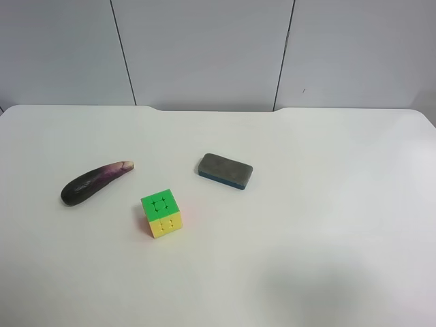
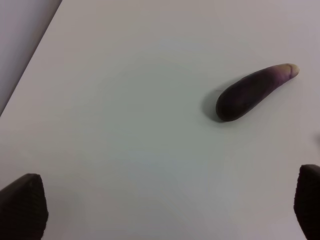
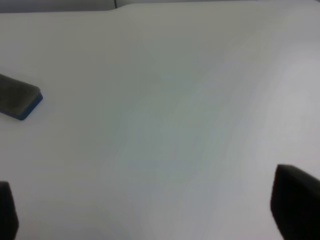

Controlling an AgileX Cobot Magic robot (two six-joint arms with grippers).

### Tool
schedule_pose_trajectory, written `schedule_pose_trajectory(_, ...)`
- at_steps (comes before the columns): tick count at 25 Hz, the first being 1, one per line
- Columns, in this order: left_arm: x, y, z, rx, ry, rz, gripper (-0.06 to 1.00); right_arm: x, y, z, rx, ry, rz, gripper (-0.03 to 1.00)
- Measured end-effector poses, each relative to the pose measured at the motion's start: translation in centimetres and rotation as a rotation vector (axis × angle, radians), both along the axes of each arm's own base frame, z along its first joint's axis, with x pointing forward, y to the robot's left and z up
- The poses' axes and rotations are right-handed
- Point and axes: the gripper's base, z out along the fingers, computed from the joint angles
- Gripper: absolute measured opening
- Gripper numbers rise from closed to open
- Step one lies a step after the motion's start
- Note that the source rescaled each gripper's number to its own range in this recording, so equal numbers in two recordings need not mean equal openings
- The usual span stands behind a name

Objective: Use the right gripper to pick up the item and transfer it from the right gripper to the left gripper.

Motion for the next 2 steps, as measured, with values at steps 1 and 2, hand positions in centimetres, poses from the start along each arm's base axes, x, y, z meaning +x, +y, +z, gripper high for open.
schedule_pose_trajectory(1, 0.0, 0.0, 0.0, 0.0, 0.0, 0.0, 1.0, 0.0, 0.0, 0.0, 0.0, 0.0, 0.0, 1.0)
schedule_pose_trajectory(2, 0.0, 0.0, 0.0, 0.0, 0.0, 0.0, 1.0, 0.0, 0.0, 0.0, 0.0, 0.0, 0.0, 1.0)
